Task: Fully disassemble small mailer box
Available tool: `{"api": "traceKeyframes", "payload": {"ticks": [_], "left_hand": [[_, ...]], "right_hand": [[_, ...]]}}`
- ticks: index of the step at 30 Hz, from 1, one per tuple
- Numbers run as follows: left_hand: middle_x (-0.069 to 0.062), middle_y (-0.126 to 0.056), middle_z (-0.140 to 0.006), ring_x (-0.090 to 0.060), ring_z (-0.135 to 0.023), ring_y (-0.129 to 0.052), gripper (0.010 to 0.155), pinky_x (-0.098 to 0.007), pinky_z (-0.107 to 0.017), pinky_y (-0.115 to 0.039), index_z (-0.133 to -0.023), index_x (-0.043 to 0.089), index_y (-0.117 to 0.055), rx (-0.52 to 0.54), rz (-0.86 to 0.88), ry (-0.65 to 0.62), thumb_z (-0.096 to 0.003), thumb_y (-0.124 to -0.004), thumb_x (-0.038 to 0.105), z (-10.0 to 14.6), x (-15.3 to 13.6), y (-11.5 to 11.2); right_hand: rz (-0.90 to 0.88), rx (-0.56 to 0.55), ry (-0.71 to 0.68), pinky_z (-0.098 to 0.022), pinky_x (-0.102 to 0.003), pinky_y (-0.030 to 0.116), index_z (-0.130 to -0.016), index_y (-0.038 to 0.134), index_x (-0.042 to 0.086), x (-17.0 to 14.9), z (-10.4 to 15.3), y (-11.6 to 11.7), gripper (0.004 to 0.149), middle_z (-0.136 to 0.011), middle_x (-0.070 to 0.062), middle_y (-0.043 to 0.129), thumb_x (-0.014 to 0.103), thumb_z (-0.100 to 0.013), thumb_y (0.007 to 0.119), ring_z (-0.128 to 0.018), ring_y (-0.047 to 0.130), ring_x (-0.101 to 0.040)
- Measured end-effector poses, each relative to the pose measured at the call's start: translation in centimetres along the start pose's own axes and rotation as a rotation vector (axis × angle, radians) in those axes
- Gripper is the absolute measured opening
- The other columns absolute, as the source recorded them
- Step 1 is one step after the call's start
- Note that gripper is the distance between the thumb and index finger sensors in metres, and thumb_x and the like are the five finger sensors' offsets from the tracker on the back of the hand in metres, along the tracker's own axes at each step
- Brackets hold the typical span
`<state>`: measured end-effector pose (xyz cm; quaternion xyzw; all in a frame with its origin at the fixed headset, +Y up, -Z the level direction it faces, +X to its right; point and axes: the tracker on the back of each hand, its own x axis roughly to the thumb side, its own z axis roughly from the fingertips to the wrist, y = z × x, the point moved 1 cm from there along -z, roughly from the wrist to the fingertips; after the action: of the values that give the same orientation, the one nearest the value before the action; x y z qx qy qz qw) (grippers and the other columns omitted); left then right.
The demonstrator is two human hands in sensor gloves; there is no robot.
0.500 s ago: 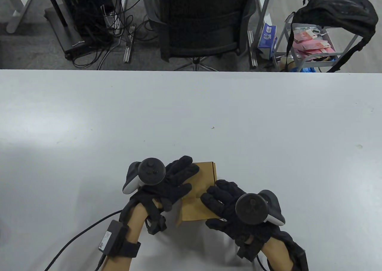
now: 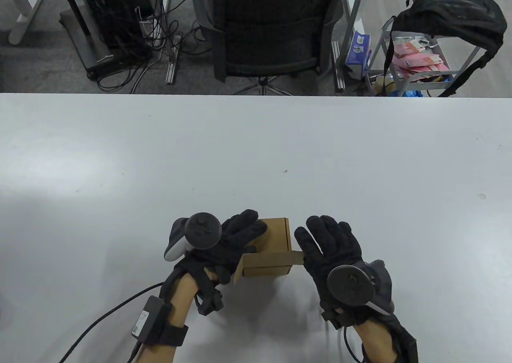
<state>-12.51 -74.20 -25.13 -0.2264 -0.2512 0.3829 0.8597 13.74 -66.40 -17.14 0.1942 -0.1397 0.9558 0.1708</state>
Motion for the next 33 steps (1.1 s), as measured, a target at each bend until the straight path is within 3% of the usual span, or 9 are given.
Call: {"api": "traceKeyframes", "payload": {"ticks": [7,11,14,17,18,22,25,28,33], "left_hand": [[0.027,-0.013,-0.115,-0.029,-0.114,-0.02,0.061,-0.06,-0.077,-0.042,-0.107,0.048,-0.038,0.011,-0.008,0.001,-0.0509,-0.061,0.054,0.0,0.0,-0.2],[0.026,-0.009,-0.115,-0.031,-0.113,-0.021,0.061,-0.06,-0.077,-0.043,-0.107,0.048,-0.037,0.022,-0.027,0.009,-0.0509,-0.059,0.055,0.0,0.2,-0.4],[0.026,-0.009,-0.116,-0.031,-0.114,-0.021,0.061,-0.06,-0.077,-0.043,-0.107,0.048,-0.036,0.03,-0.047,0.009,-0.0507,-0.058,0.056,0.0,0.3,-0.6],[0.026,-0.006,-0.115,-0.031,-0.114,-0.021,0.063,-0.059,-0.077,-0.044,-0.108,0.049,-0.034,0.037,-0.065,0.0,-0.0496,-0.056,0.058,0.1,0.2,-0.8],[0.026,-0.005,-0.115,-0.03,-0.114,-0.021,0.063,-0.059,-0.077,-0.045,-0.108,0.049,-0.033,0.038,-0.072,0.0,-0.0491,-0.055,0.059,0.1,0.2,-0.8],[0.028,-0.005,-0.114,-0.029,-0.115,-0.025,0.066,-0.059,-0.077,-0.046,-0.108,0.05,-0.029,0.026,-0.031,-0.022,-0.0478,-0.053,0.062,0.1,-0.6,-0.4],[0.027,-0.005,-0.115,-0.029,-0.115,-0.024,0.066,-0.06,-0.077,-0.044,-0.108,0.049,-0.03,0.038,-0.014,-0.027,-0.0474,-0.054,0.061,0.3,-0.6,-0.2],[0.022,-0.007,-0.117,-0.031,-0.115,-0.027,0.069,-0.06,-0.076,-0.046,-0.109,0.047,-0.027,0.073,-0.081,-0.047,-0.0454,-0.048,0.065,0.4,-0.5,0.1],[0.008,-0.013,-0.121,-0.043,-0.112,-0.034,0.078,-0.065,-0.075,-0.047,-0.106,0.039,-0.008,0.069,0.112,-0.085,-0.0426,-0.043,0.067,0.6,-0.5,0.2]], "right_hand": [[0.284,-0.143,-0.075,-0.077,-0.058,0.042,-0.096,0.043,0.038,3.9,0.3,1.0,0.065,-0.11,0.004,0.04,0.024,-0.041,0.073,-0.104,0.05,-0.03],[0.418,-0.175,-0.154,-0.076,-0.057,0.044,-0.096,0.042,0.04,6.9,0.0,2.1,0.066,-0.11,0.006,0.044,0.025,-0.041,0.074,-0.104,0.053,-0.029],[0.371,-0.166,-0.192,-0.075,-0.056,0.048,-0.097,0.041,0.039,8.8,-0.5,3.1,0.066,-0.107,0.005,0.051,0.029,-0.041,0.075,-0.099,0.062,-0.029],[0.254,-0.143,-0.161,-0.073,-0.058,0.046,-0.1,0.039,0.034,9.6,-1.3,3.8,0.076,-0.097,-0.001,0.059,0.057,-0.035,0.072,-0.086,0.067,-0.032],[0.21,-0.17,-0.137,-0.07,-0.057,0.048,-0.1,0.041,0.031,9.7,-1.5,3.9,0.079,-0.09,-0.001,0.064,0.06,-0.033,0.072,-0.077,0.07,-0.03],[0.2,-0.207,-0.113,-0.058,-0.052,0.057,-0.098,0.045,0.031,9.1,-2.0,4.1,0.082,-0.072,0.002,0.071,0.066,-0.029,0.071,-0.055,0.074,-0.023],[0.156,-0.207,-0.093,-0.055,-0.052,0.058,-0.098,0.048,0.03,8.8,-2.4,3.7,0.082,-0.069,0.001,0.073,0.066,-0.029,0.072,-0.052,0.074,-0.023],[0.132,-0.237,-0.062,-0.054,-0.052,0.059,-0.098,0.048,0.029,8.5,-3.2,2.4,0.081,-0.067,0.002,0.073,0.066,-0.03,0.072,-0.051,0.074,-0.023],[0.111,-0.279,-0.02,-0.055,-0.052,0.059,-0.098,0.049,0.029,8.4,-5.8,0.0,0.08,-0.067,0.002,0.073,0.066,-0.03,0.072,-0.05,0.074,-0.022]]}}
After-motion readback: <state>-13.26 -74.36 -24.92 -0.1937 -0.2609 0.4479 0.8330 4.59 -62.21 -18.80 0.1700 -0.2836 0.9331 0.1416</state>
